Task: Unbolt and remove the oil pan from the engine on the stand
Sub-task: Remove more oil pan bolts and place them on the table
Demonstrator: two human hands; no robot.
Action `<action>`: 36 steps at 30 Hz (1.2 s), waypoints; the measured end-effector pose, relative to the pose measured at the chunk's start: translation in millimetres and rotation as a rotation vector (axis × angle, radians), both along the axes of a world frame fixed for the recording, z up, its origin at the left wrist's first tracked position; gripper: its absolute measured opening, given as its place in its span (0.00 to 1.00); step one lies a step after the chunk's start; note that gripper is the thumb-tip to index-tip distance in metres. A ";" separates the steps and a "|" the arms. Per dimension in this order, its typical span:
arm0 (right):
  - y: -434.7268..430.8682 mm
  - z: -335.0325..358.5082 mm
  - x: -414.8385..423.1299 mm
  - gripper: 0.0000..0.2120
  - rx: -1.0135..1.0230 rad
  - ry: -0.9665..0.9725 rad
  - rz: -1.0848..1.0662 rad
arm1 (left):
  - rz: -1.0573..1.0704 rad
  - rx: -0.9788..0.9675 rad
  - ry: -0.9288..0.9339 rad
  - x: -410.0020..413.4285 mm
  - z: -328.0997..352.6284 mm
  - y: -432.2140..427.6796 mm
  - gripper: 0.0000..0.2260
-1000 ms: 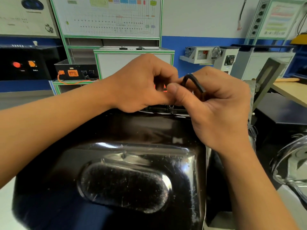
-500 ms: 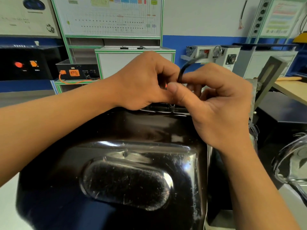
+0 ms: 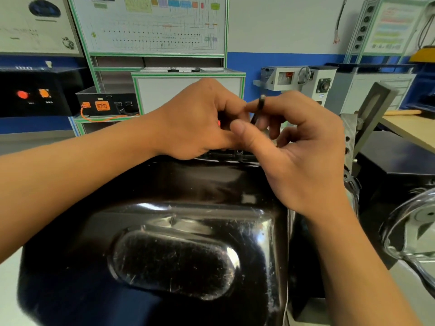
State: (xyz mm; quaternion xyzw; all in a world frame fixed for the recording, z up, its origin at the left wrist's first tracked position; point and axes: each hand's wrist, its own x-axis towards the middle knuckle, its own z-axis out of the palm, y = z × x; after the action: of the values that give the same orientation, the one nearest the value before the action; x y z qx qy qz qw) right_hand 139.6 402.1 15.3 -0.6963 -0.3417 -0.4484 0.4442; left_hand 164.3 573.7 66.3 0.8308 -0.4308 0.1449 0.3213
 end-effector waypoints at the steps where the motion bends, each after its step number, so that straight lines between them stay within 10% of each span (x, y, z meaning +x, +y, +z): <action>1: 0.2 -0.1 0.2 0.05 0.012 -0.022 0.011 | -0.003 0.003 0.004 -1.0 0.3 -0.6 0.11; 36: 1.1 0.8 -2.4 0.07 0.028 -0.055 -0.012 | -0.033 -0.008 -0.044 2.8 0.0 1.5 0.10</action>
State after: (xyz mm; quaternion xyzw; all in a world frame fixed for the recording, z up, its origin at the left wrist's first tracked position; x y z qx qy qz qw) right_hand 137.2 403.2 16.1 -0.6796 -0.3433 -0.4748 0.4414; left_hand 167.1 575.3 66.4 0.8190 -0.4507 0.1596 0.3172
